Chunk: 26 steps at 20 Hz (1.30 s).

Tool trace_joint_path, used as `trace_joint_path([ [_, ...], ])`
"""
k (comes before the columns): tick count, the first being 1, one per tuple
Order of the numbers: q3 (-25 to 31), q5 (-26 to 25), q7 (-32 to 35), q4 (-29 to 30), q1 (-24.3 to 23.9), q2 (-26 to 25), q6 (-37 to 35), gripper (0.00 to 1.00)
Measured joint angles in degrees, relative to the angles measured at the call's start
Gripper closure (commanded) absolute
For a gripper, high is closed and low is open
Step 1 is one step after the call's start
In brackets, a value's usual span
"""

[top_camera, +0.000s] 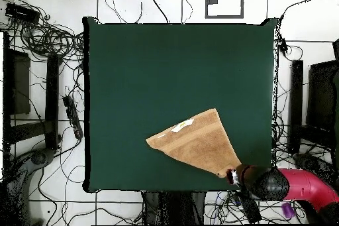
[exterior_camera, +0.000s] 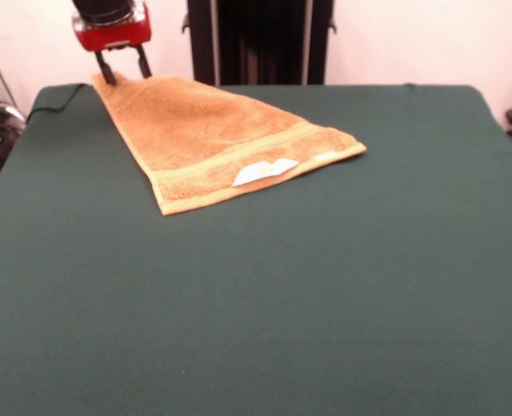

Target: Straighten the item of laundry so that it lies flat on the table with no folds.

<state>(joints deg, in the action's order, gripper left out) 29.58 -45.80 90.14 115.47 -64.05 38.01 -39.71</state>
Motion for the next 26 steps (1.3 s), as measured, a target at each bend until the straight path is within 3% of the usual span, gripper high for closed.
trace_joint_path([
  [12,0.0,6.1,0.0,2.1,6.2,6.2,0.0,0.00],
  [26,-4.5,7.4,0.0,-1.0,19.8,2.7,2.0,0.00],
])
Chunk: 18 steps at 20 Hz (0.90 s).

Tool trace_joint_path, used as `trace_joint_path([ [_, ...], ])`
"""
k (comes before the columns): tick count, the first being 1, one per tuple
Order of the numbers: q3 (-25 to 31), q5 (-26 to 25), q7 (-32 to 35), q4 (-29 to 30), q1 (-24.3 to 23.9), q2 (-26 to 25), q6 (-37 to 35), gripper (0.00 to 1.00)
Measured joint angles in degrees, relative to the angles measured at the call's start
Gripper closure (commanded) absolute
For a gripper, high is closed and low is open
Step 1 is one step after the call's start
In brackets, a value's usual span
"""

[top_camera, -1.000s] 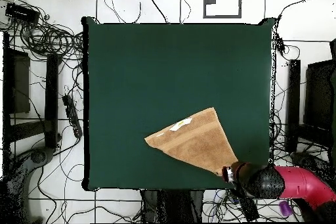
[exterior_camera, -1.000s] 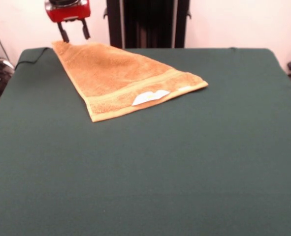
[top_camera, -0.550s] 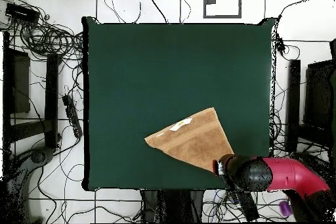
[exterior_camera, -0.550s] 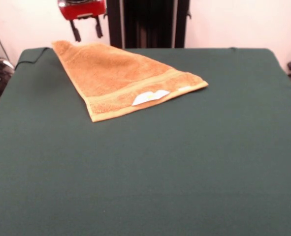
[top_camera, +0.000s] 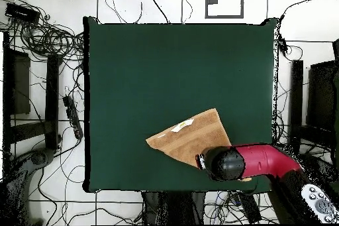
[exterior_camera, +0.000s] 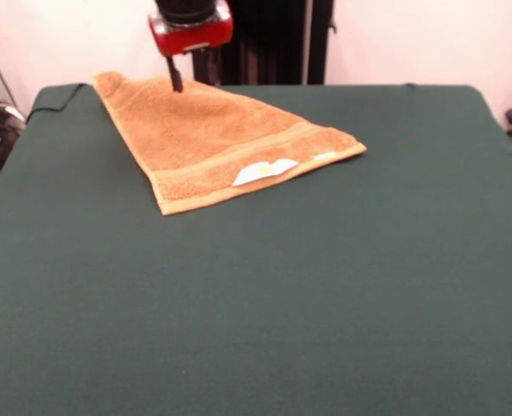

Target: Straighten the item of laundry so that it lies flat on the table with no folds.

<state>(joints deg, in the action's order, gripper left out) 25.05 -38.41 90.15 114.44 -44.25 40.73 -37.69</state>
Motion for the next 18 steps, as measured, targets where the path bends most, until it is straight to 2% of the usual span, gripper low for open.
trace_joint_path([
  [5,-2.9,0.5,0.0,-2.6,4.4,-1.8,2.9,0.00],
  [10,-6.1,3.2,0.1,-5.9,7.8,-3.8,5.8,0.00],
  [18,-8.8,6.6,0.1,-9.4,8.4,-7.1,8.4,0.00],
])
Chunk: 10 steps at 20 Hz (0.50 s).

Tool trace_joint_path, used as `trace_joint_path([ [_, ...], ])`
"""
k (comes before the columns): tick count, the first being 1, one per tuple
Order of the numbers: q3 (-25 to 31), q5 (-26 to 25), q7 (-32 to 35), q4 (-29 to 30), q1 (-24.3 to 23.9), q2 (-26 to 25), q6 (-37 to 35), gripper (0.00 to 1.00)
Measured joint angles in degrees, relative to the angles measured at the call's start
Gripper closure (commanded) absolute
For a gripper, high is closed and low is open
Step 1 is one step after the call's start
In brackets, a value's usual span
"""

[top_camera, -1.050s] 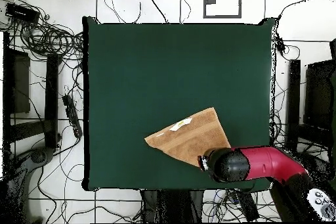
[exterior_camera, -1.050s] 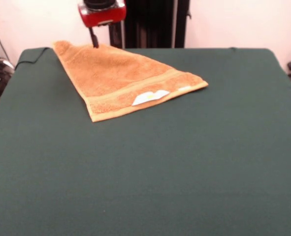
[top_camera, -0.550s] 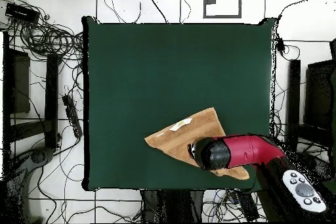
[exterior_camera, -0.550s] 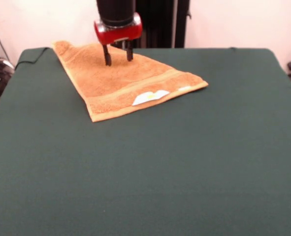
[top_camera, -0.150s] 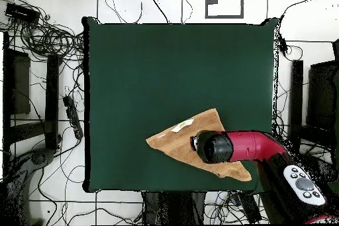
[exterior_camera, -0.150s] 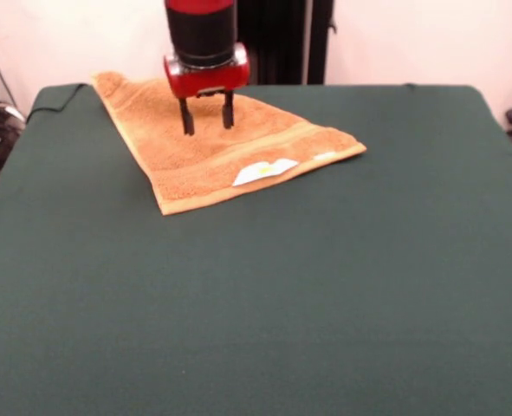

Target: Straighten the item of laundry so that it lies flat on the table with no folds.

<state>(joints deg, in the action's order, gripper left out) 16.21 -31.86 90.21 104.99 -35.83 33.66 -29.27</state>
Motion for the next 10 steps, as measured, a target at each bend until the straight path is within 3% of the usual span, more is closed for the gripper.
trace_joint_path([
  [10,-2.3,0.8,0.0,-3.2,-0.2,-4.4,3.1,0.00],
])
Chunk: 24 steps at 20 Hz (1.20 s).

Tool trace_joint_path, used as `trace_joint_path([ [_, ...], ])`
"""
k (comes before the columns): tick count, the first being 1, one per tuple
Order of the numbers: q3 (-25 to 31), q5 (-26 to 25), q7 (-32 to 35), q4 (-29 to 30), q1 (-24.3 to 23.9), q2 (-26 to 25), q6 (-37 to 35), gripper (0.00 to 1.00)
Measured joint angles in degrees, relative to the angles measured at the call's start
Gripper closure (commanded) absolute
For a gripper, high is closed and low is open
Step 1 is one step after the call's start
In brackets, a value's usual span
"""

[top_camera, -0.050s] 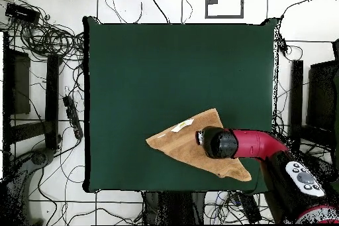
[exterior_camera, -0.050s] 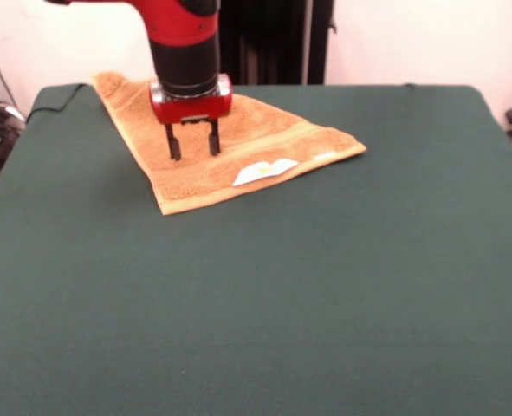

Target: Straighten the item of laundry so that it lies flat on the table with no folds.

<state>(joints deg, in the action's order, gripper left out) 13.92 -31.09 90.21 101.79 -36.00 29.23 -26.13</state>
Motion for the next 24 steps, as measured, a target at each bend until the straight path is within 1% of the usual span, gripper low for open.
trace_joint_path([
  [5,-0.5,0.0,0.0,-1.2,0.1,-1.8,1.1,0.00],
  [24,-3.6,0.2,0.0,-1.7,3.3,-1.9,3.0,0.00],
])
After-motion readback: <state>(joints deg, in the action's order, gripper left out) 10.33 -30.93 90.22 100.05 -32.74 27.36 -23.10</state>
